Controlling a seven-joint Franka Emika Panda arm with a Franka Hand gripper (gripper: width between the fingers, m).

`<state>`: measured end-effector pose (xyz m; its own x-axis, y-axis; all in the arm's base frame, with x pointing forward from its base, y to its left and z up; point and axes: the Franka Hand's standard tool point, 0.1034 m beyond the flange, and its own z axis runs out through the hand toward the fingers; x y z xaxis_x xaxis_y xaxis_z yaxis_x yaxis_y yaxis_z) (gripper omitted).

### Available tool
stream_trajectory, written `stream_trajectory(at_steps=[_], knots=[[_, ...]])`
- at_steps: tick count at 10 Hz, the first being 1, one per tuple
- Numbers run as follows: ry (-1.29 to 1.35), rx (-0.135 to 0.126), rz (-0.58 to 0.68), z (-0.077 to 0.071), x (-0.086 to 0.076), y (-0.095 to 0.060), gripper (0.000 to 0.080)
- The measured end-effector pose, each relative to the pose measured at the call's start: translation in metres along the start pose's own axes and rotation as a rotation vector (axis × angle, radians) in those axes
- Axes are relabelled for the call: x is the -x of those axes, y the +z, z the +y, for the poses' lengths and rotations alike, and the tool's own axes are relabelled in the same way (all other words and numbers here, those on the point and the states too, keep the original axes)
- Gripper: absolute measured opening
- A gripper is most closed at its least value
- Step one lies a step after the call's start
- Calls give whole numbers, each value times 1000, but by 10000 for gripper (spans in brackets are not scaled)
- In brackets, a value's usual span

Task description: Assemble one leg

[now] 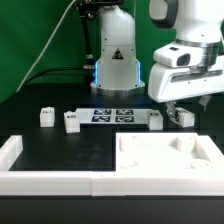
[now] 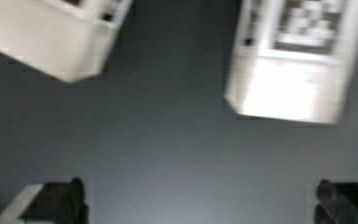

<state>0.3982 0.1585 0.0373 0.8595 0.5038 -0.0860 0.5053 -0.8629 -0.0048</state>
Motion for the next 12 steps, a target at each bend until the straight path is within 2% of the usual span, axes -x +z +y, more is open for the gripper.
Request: stream_trajectory(at_steps=[5,6,7,9,10,11,12], knots=[[0,-4,-21,-2,3,1,648],[-1,-3,-69,-2,7,2,648],[23,4,-221,-7,20,5,648],[47,35,-379,-16,29,14,648],[57,51,-533,-20,44,19,648],[60,57,-595,-23,41,25,648],[53,64,-710,-24,49,26,648]])
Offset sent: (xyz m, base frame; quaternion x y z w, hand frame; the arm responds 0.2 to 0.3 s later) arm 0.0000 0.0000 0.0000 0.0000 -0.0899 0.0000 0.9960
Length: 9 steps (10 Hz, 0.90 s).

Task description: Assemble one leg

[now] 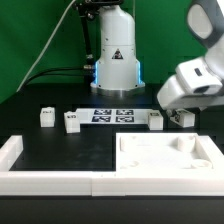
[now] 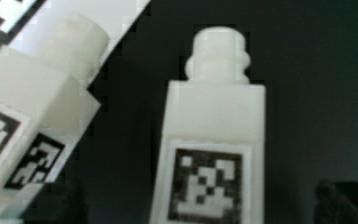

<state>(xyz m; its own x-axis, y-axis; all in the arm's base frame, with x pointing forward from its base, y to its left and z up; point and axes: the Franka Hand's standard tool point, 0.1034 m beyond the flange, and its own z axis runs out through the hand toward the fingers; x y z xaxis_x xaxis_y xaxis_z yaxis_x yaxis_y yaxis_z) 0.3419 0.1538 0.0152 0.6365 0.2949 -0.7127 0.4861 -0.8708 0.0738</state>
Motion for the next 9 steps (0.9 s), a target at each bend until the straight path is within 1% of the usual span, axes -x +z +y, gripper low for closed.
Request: stream_trajectory(at_steps=[1,2,3,4,5,6,7,8,9], knots=[[-5,3,-99,1,-1,5,648],[-4,3,-159,3,-4,7,648],[-4,4,-253,6,-1,9,648],[-1,-2,-237,7,-8,7,648],[1,-3,-234,8,-7,5,527],[2,-4,-235,8,-7,6,527],[1,-4,-235,8,-7,6,387],[1,-4,-236,8,-7,6,284],[2,-4,-236,8,-7,6,285]])
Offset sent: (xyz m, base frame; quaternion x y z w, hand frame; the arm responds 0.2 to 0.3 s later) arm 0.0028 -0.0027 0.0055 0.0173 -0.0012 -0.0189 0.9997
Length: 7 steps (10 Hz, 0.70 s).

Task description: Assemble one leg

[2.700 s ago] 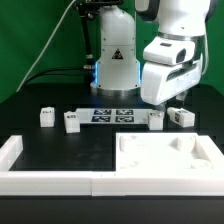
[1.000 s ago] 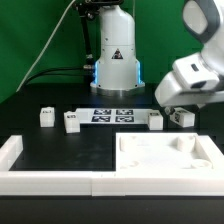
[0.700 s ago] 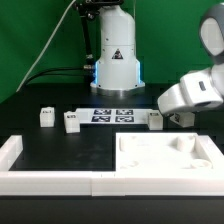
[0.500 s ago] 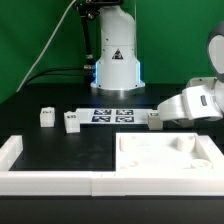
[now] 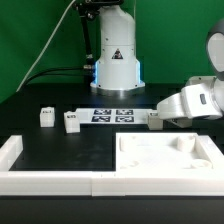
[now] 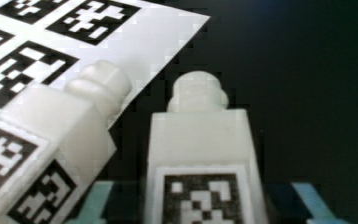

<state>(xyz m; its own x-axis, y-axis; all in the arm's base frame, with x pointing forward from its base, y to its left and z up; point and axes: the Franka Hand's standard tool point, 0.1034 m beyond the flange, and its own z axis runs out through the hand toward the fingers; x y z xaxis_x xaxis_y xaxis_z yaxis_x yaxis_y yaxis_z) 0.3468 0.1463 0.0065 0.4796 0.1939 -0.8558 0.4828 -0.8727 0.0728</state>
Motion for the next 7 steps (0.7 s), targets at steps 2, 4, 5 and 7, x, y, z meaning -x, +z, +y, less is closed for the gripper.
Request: stream_trajectory(at_steps=[2,4,5,7], knots=[[0,0,0,0,0,0,285],[-1,0,-1,0,1,0,285],[-2,-2,0,3,5,-5,285],[50,8,0,8,29,-28,287]])
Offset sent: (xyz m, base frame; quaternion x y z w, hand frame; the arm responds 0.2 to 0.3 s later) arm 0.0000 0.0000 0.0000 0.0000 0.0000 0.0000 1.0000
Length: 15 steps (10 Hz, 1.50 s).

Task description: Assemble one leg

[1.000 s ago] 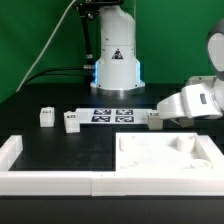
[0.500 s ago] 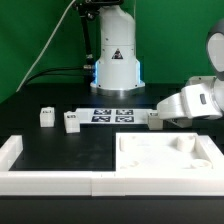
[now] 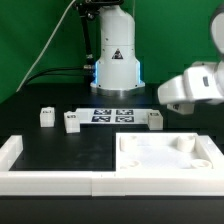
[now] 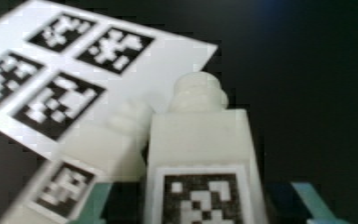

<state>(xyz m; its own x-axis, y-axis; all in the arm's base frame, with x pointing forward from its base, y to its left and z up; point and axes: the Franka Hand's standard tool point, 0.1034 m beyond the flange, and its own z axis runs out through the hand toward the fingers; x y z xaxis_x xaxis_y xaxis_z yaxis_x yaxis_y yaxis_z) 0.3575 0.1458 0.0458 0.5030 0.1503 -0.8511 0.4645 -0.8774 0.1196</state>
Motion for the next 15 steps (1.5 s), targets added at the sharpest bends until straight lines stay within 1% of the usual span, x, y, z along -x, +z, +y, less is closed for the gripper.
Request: stream_trajectory(at_steps=[1,2,3,4,5,6,7,9,10,11,12,13,14,15], knots=[[43,10,9,1,14,-14,287],[68,19,-8,3,25,-19,287],[90,33,-29,5,39,-28,287],[97,33,17,6,45,-42,287],[97,32,28,6,48,-42,287],[96,31,47,6,43,-43,287],[95,14,205,3,32,-52,287],[99,-15,449,2,33,-54,287],[202,-72,569,14,36,-46,287],[273,-106,633,29,43,-41,287],[325,-117,684,38,46,-44,288],[380,-163,747,43,43,-46,288],[428,-200,813,44,44,-47,288],[424,-203,880,41,48,-48,288]])
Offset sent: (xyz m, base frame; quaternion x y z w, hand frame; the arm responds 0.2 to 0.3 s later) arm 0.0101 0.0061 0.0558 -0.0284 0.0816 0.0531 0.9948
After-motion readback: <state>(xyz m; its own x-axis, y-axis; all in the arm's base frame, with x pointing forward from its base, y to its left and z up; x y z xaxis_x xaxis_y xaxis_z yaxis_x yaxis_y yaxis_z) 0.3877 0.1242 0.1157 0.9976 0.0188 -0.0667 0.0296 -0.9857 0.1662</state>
